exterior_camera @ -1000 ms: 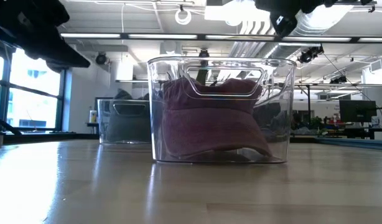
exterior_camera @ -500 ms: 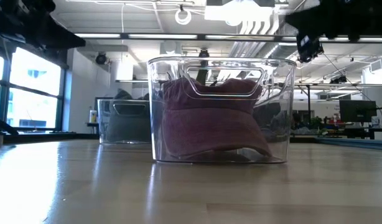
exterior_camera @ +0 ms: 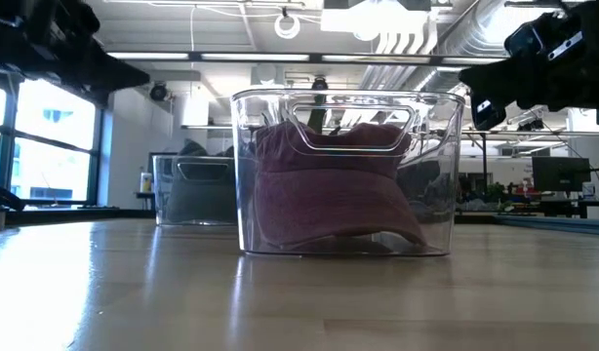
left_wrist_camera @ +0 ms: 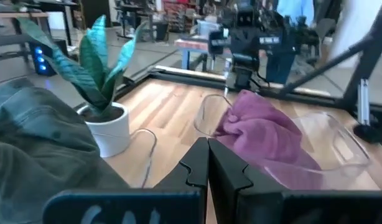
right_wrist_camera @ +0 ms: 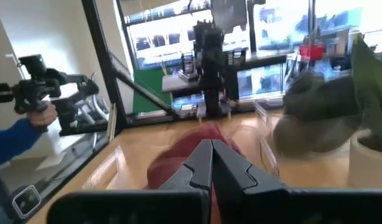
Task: Pick & Place hat
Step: Return to Home Position
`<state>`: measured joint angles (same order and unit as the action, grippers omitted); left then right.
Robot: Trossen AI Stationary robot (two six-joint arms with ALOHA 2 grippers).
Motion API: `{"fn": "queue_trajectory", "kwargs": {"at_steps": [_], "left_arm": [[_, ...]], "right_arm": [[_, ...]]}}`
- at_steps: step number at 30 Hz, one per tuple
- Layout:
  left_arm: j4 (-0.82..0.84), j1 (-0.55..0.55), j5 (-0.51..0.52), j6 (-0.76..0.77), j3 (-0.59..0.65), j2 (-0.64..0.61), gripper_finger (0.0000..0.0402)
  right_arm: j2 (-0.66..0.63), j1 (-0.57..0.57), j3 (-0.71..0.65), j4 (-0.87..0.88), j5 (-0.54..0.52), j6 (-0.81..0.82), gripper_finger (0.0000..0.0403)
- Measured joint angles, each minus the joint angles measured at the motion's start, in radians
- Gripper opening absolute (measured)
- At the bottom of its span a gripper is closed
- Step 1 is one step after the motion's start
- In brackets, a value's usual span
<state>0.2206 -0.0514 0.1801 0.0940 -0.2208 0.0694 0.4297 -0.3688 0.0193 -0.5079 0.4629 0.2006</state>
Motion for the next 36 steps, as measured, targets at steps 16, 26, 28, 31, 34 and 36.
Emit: {"fn": "queue_trajectory", "kwargs": {"at_steps": [16,26,28,31,34,36], "left_arm": [[-0.087,-0.163,-0.100,0.005,0.145,-0.046,0.0000],[-0.022,-0.164,-0.107,0.007,0.131,-0.062,0.0000],[-0.020,-0.164,-0.092,0.015,0.131,-0.063,0.0000],[-0.018,-0.164,-0.083,0.028,0.131,-0.062,0.0000],[-0.014,-0.164,-0.084,0.041,0.132,-0.063,0.0000],[-0.011,-0.164,-0.091,0.045,0.133,-0.063,0.0000]], "right_arm": [[0.000,-0.101,-0.010,0.048,-0.067,-0.065,0.0000],[-0.094,-0.171,-0.010,0.166,-0.252,0.122,0.0000],[-0.105,-0.117,-0.010,0.179,-0.306,0.139,0.0000],[-0.119,-0.027,-0.010,0.200,-0.410,0.132,0.0000],[-0.131,0.069,-0.010,0.254,-0.479,0.131,0.0000],[-0.139,0.128,-0.010,0.296,-0.493,0.133,0.0000]]}}
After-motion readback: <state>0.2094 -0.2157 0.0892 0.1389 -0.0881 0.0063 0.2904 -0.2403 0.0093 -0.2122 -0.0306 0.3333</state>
